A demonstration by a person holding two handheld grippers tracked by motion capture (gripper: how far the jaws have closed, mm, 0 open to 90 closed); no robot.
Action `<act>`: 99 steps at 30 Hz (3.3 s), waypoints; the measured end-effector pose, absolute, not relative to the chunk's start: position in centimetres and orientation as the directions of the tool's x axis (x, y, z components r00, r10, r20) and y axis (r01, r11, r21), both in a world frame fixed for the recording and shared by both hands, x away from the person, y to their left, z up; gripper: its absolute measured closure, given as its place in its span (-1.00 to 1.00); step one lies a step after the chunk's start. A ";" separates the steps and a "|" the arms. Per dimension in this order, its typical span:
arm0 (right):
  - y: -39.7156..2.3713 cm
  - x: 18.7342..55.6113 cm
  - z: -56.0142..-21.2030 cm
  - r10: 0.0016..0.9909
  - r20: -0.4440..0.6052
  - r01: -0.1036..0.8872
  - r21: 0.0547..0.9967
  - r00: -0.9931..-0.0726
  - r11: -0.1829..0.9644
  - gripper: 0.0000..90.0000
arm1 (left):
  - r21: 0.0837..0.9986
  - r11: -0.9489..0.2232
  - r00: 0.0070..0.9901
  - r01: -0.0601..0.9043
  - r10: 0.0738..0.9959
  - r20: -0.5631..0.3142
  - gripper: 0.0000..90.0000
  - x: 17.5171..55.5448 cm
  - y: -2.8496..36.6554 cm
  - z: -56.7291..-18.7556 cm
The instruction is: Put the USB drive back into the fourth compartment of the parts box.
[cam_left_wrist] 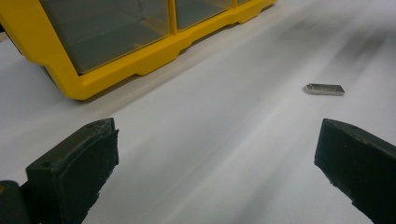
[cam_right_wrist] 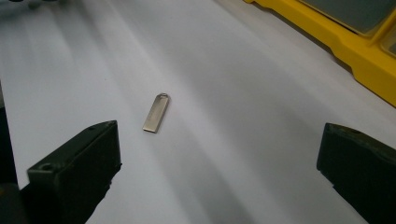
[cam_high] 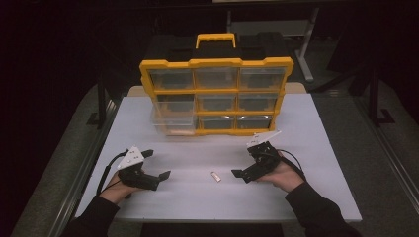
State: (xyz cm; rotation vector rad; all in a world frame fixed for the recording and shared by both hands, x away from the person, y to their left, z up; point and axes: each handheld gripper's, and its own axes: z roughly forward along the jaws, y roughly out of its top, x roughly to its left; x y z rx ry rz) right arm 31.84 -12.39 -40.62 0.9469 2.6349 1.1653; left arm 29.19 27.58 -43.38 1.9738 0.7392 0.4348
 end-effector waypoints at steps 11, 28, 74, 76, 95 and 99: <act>-11.0 32.4 -40.4 0.569 0.138 0.491 0.690 -0.811 0.532 -1.00 | 0.875 -0.362 0.754 0.321 0.657 -0.005 -1.00 29.2 27.6 -43.4; -9.2 32.8 -40.2 0.543 0.134 0.479 0.672 -0.829 0.565 -1.00 | 0.876 -0.359 0.754 0.323 0.657 -0.009 -1.00 29.2 27.6 -43.4; -4.8 34.2 -40.2 0.490 0.117 0.446 0.630 -0.864 0.635 -0.98 | 0.877 -0.357 0.757 0.322 0.653 -0.012 -1.00 29.2 27.5 -43.4; -4.7 34.2 -40.3 0.492 0.118 0.448 0.630 -0.863 0.634 -0.96 | 0.877 -0.356 0.757 0.322 0.653 -0.013 -1.00 29.2 27.5 -43.4; -4.5 34.0 -40.5 0.462 0.120 0.431 0.616 -0.879 0.659 -0.33 | 0.876 -0.358 0.759 0.323 0.651 -0.014 -1.00 29.2 27.5 -43.4; -4.3 33.9 -40.8 0.452 0.119 0.426 0.602 -0.884 0.675 -0.15 | 0.877 -0.357 0.759 0.322 0.651 -0.013 -1.00 29.2 27.5 -43.4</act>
